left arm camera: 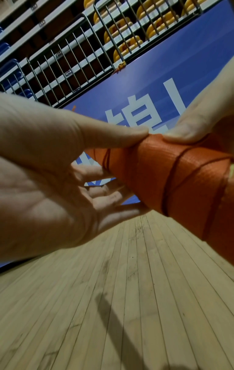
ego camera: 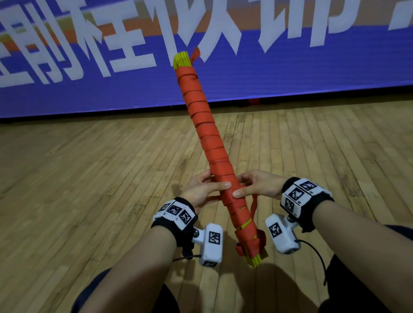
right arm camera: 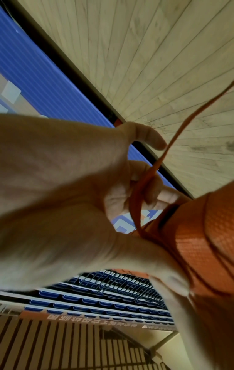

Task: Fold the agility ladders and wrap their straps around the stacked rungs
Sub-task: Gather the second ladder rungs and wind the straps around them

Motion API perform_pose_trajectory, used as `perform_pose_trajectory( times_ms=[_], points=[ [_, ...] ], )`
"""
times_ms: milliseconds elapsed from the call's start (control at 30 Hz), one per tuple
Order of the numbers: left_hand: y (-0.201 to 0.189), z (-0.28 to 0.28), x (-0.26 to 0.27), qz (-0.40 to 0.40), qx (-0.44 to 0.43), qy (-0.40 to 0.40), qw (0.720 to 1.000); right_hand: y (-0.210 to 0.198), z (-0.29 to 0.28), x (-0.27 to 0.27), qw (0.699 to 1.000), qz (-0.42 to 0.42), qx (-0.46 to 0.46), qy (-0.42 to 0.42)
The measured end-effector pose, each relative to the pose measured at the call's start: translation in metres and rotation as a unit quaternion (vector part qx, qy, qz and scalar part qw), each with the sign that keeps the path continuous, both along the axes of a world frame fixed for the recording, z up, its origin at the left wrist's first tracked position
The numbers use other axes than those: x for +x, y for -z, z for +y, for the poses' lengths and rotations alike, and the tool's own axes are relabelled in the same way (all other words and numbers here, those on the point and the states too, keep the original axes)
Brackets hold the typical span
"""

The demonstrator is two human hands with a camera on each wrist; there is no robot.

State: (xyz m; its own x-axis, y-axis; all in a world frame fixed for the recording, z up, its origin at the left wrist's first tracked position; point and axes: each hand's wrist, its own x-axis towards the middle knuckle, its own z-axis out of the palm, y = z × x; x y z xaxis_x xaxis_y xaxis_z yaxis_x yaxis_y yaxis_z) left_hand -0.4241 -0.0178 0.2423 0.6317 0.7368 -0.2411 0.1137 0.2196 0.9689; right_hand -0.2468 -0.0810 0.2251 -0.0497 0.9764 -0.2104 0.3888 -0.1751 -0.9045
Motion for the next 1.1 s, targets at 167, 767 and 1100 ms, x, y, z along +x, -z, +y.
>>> perform_pose_trajectory(
  times_ms=[167,767,1100],
  points=[
    [0.0,0.002,0.001,-0.034,-0.014,-0.016,0.999,-0.009,-0.003,-0.005,0.999,-0.046,0.028,0.007],
    [0.001,0.0,0.003,-0.046,0.006,-0.027,0.999,-0.009,-0.004,0.0,1.0,-0.015,-0.004,-0.001],
    [-0.008,0.001,0.003,0.066,0.064,-0.022,0.995,-0.003,0.0,-0.014,0.999,-0.038,0.031,0.002]
  ],
)
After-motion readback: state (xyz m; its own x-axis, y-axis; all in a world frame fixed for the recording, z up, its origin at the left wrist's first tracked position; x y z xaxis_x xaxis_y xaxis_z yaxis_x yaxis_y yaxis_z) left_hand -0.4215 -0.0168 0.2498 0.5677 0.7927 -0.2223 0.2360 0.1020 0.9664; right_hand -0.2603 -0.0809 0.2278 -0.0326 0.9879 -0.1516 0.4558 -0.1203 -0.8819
